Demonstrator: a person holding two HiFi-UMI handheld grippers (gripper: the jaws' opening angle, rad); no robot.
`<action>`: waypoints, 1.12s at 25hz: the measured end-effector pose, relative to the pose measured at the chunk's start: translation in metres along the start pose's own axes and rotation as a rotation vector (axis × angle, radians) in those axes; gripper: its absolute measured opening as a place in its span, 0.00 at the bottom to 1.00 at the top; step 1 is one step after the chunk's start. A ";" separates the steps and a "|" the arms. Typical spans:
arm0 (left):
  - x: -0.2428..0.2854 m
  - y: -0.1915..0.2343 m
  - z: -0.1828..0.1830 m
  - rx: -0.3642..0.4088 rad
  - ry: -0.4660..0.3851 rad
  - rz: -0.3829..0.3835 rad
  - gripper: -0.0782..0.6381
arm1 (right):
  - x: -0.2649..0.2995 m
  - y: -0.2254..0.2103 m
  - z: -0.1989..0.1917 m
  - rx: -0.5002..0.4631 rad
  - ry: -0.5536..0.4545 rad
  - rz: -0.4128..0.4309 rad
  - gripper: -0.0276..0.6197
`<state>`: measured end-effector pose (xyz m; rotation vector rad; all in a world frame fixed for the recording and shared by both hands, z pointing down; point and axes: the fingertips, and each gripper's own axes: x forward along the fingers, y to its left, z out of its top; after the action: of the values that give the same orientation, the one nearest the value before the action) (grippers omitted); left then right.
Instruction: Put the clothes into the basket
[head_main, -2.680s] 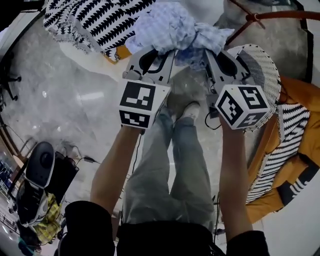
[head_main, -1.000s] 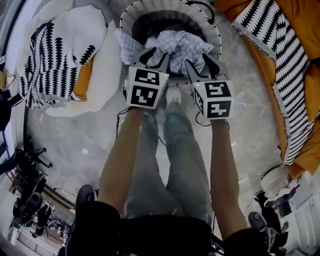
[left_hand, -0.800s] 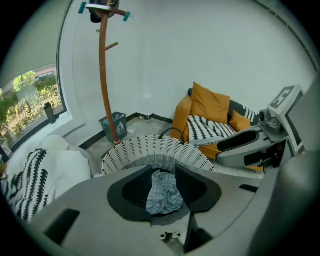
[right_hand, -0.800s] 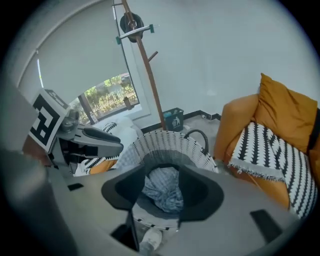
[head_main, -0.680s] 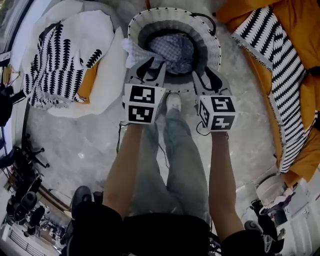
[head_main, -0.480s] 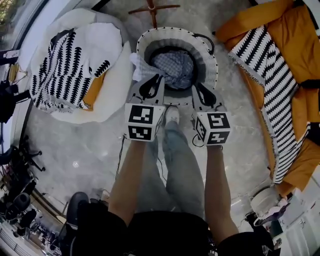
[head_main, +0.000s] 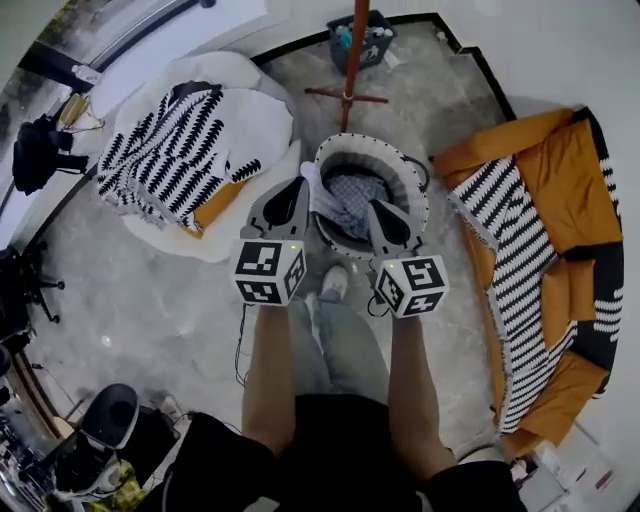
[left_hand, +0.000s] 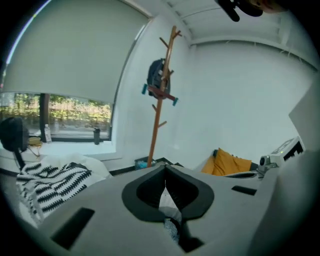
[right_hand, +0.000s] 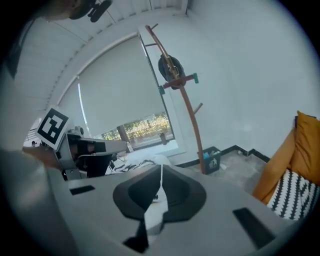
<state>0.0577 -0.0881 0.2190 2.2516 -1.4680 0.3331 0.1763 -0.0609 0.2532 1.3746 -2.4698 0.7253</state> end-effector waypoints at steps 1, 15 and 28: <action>-0.017 0.009 0.015 -0.020 -0.032 0.042 0.12 | 0.000 0.014 0.014 -0.009 -0.015 0.023 0.07; -0.282 0.154 0.147 -0.044 -0.403 0.527 0.12 | 0.041 0.284 0.174 -0.153 -0.228 0.428 0.06; -0.470 0.222 0.161 -0.032 -0.511 0.787 0.12 | 0.034 0.486 0.202 -0.283 -0.301 0.612 0.06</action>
<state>-0.3432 0.1383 -0.0717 1.6964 -2.5756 -0.0601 -0.2425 0.0225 -0.0562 0.6593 -3.1204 0.2523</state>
